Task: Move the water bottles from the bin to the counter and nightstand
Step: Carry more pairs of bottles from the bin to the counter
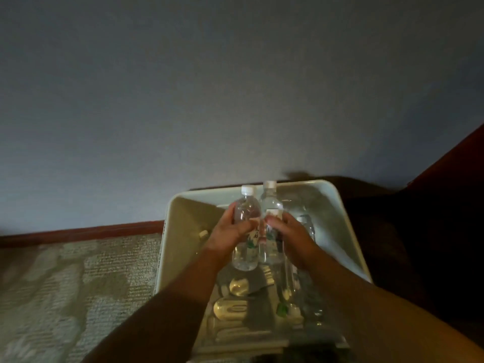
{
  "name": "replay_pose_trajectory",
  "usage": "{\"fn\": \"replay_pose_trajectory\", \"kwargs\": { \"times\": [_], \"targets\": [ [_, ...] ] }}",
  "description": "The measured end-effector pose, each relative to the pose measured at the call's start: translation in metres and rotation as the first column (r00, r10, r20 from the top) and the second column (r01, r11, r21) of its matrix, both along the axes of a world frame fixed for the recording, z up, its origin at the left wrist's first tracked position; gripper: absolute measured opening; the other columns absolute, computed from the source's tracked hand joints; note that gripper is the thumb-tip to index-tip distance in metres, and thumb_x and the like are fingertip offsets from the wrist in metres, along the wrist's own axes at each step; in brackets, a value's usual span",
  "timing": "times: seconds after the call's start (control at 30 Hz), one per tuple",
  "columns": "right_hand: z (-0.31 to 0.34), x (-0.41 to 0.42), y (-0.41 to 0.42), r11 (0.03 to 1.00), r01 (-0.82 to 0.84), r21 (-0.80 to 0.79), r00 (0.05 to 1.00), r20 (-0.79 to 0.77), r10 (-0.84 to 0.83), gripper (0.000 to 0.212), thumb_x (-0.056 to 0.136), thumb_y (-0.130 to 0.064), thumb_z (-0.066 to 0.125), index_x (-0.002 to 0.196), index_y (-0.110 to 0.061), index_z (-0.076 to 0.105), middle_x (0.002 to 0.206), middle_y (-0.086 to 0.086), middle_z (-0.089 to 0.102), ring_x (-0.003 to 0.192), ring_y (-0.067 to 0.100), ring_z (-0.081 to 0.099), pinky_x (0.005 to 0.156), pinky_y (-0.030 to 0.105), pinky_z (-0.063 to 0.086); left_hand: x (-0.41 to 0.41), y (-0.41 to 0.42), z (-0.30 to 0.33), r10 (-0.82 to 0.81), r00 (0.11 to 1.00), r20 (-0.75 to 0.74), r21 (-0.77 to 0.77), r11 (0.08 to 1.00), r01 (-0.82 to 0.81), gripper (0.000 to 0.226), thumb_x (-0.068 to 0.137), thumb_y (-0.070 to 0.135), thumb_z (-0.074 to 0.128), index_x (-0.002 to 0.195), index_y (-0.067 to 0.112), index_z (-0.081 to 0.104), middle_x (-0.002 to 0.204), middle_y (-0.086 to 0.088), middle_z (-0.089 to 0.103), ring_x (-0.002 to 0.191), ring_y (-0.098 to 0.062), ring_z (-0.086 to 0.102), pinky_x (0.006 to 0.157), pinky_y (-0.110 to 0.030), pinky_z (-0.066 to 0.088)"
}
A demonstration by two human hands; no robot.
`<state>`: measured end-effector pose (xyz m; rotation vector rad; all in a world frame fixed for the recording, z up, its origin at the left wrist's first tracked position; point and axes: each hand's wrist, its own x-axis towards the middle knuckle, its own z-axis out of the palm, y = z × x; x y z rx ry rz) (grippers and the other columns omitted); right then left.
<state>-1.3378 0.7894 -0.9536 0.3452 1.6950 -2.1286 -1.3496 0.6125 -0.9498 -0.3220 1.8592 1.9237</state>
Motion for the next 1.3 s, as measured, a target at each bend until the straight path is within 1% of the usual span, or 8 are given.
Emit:
{"fn": "replay_pose_trajectory", "kwargs": {
  "times": [0.07,0.2,0.37,0.5,0.67,0.97,1.17,1.3],
  "targets": [
    [0.057,0.0,0.008,0.999,0.024,-0.042,0.999,-0.031,-0.026,0.038,0.094,-0.02,0.064,0.131,-0.01,0.06,0.12,0.019,0.07,0.11,0.041,0.067,0.097,0.06,0.051,-0.005,0.007,0.059,-0.03,0.999,-0.01,0.021,0.999,0.03,0.054,0.07,0.03,0.079,0.118,0.049,0.062,0.106,0.005,0.076,0.094,-0.017,0.075,0.068,-0.032,0.06],
    [0.188,-0.005,0.029,0.994,0.056,-0.098,0.996,-0.06,-0.062,0.045,0.091,-0.018,0.065,0.134,-0.006,0.057,0.121,0.024,0.068,0.112,0.044,0.066,0.1,0.063,0.048,-0.013,0.031,0.201,-0.015,1.0,-0.022,0.026,1.0,0.015,0.051,0.071,0.031,0.069,0.119,0.046,0.057,0.114,-0.004,0.072,0.105,-0.028,0.07,0.086,-0.052,0.059],
    [0.364,-0.008,0.061,0.987,0.075,-0.143,0.987,-0.132,-0.094,0.046,0.089,-0.032,0.068,0.129,-0.008,0.061,0.119,0.023,0.07,0.111,0.044,0.067,0.096,0.057,0.053,-0.018,0.07,0.382,0.021,0.993,-0.118,0.002,1.0,-0.021,0.07,0.066,0.052,0.08,0.127,0.031,0.051,0.117,-0.004,0.071,0.094,-0.019,0.075,0.07,-0.038,0.063],
    [0.499,-0.002,0.092,0.981,0.12,-0.155,0.974,-0.172,-0.146,0.042,0.094,-0.041,0.063,0.125,-0.012,0.065,0.121,0.022,0.07,0.112,0.042,0.067,0.096,0.055,0.053,-0.014,0.099,0.505,0.058,0.979,-0.196,0.106,0.994,-0.037,0.044,0.083,0.033,0.076,0.122,0.021,0.059,0.11,-0.012,0.075,0.096,-0.03,0.075,0.077,-0.046,0.062],
    [0.629,0.009,0.136,0.974,0.213,-0.079,0.951,-0.213,-0.225,0.054,0.083,-0.05,0.064,0.118,-0.01,0.068,0.111,0.019,0.074,0.105,0.037,0.071,0.09,0.047,0.057,-0.011,0.141,0.631,-0.01,0.967,-0.253,0.185,0.981,0.058,0.066,0.066,0.044,0.083,0.123,0.019,0.062,0.11,-0.012,0.077,0.101,-0.032,0.074,0.087,-0.049,0.058],
    [0.793,0.077,0.219,0.857,0.508,-0.085,0.759,-0.427,-0.492,0.058,0.086,-0.048,0.062,0.122,-0.002,0.063,0.112,0.024,0.073,0.104,0.042,0.07,0.093,0.057,0.055,0.003,0.243,0.793,-0.236,0.81,-0.537,0.198,0.898,0.393,0.056,0.076,0.044,0.078,0.123,0.018,0.063,0.109,-0.013,0.076,0.1,-0.034,0.074,0.082,-0.048,0.06],
    [0.859,0.161,0.296,0.77,0.636,-0.04,0.619,-0.569,-0.541,0.05,0.086,-0.044,0.063,0.116,-0.004,0.065,0.104,0.015,0.077,0.095,0.029,0.075,0.073,0.036,0.062,0.053,0.334,0.856,-0.363,0.672,-0.646,0.203,0.767,0.609,0.051,0.08,0.04,0.076,0.122,0.011,0.065,0.112,-0.021,0.074,0.102,-0.041,0.072,0.086,-0.054,0.06],
    [0.886,0.213,0.357,0.727,0.685,-0.048,0.56,-0.603,-0.568,0.056,0.088,-0.042,0.062,0.125,-0.001,0.061,0.117,0.023,0.071,0.108,0.039,0.07,0.091,0.055,0.057,0.089,0.405,0.881,-0.416,0.6,-0.683,0.214,0.672,0.709,0.043,0.083,0.032,0.076,0.122,0.015,0.067,0.115,-0.02,0.073,0.105,-0.04,0.071,0.082,-0.049,0.06]
  ]
}}
